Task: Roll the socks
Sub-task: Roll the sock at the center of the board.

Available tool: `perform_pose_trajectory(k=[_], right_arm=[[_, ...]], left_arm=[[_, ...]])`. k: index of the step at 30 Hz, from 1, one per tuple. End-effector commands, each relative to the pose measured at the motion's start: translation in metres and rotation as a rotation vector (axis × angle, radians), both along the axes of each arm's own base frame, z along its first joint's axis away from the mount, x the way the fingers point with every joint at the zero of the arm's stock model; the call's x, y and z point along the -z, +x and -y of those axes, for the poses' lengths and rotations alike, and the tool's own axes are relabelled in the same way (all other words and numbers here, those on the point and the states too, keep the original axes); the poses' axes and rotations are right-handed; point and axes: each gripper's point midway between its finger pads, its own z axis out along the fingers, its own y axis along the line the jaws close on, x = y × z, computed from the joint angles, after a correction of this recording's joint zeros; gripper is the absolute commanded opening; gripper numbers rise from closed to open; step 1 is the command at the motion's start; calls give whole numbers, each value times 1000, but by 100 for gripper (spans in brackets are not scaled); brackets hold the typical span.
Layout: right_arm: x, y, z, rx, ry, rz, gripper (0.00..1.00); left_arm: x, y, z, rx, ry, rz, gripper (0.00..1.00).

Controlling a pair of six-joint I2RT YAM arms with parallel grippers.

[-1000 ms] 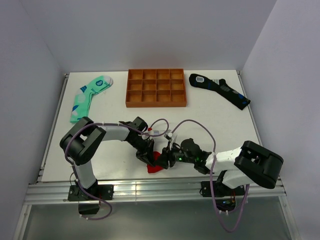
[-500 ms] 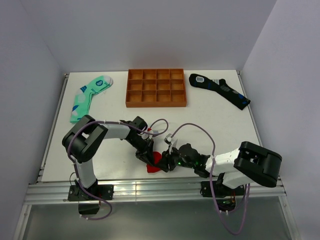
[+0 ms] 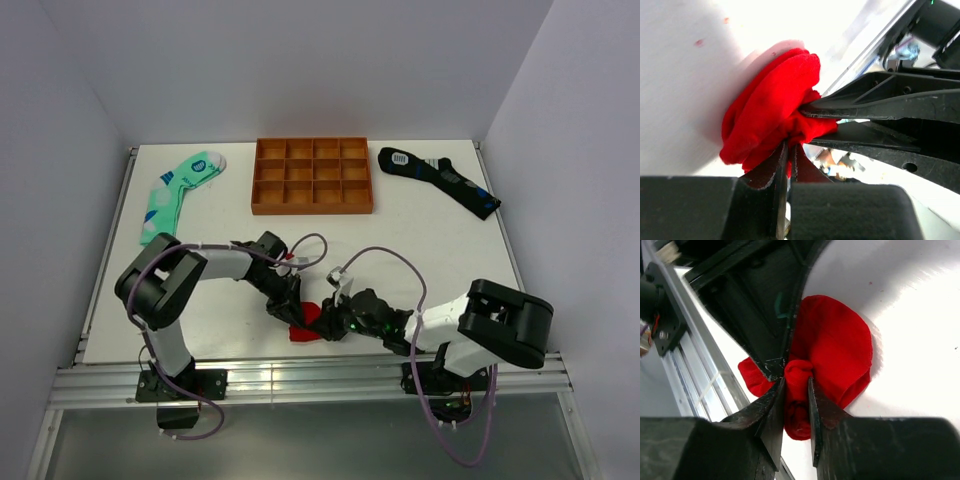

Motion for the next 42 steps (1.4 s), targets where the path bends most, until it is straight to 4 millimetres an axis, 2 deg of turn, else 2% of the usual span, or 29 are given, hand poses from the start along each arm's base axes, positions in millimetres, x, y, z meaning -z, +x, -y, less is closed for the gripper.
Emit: perform_pose_trajectory(k=[1, 5, 7, 8, 9, 10, 12, 13, 15, 16, 17, 20, 22, 24, 25, 28, 31, 36, 37, 40, 42], right_arm=[[39, -3, 22, 74, -176, -95, 19], [48, -6, 26, 105, -232, -167, 15], [46, -6, 20, 110, -239, -205, 15], [54, -11, 28, 115, -298, -240, 15], [55, -13, 27, 114, -315, -264, 14], [53, -11, 24, 119, -319, -277, 14], [57, -16, 30, 133, -351, -320, 14], [58, -19, 32, 133, -362, -348, 14], [57, -21, 34, 136, -374, -381, 14], [55, -18, 33, 143, -380, -382, 14], [58, -21, 40, 148, -419, -404, 14], [57, -20, 39, 141, -449, -428, 15], [56, -20, 35, 129, -465, -449, 15], [59, -18, 39, 138, -503, -478, 15], [54, -14, 32, 129, -494, -479, 15], [55, -11, 31, 113, -519, -513, 15], [61, -17, 33, 74, -553, -559, 14], [70, -17, 56, 66, -662, -615, 15], [65, -10, 52, 70, -655, -619, 16], [58, -6, 55, 40, -671, -684, 16], [62, -2, 60, 19, -723, -699, 16]], left_arm=[[8, 32, -2, -107, 55, 175, 2], [-5, 45, 2, -196, 20, 263, 13], [-7, 57, 3, -235, 19, 338, 18], [-10, 59, 1, -257, 12, 370, 19], [-14, 61, 1, -286, -2, 391, 20], [-25, 74, 3, -330, -37, 476, 22], [-24, 73, -3, -373, -39, 516, 23], [-26, 81, -10, -427, -27, 585, 23], [-32, 84, -14, -482, -45, 641, 26], [-31, 80, -21, -504, -50, 666, 27], [-35, 88, -24, -555, -53, 718, 27], [-31, 83, -37, -627, -39, 782, 27], [-36, 82, -45, -690, -52, 854, 28], [-40, 84, -52, -740, -37, 917, 29], [-45, 82, -56, -757, -50, 949, 30], [-49, 81, -70, -813, -51, 1034, 32], [-55, 82, -80, -842, -41, 1089, 33], [-56, 72, -80, -842, -97, 1153, 33], [-49, 71, -84, -856, -81, 1155, 32], [-44, 66, -80, -849, -79, 1167, 31], [-43, 66, -82, -858, -51, 1201, 31]])
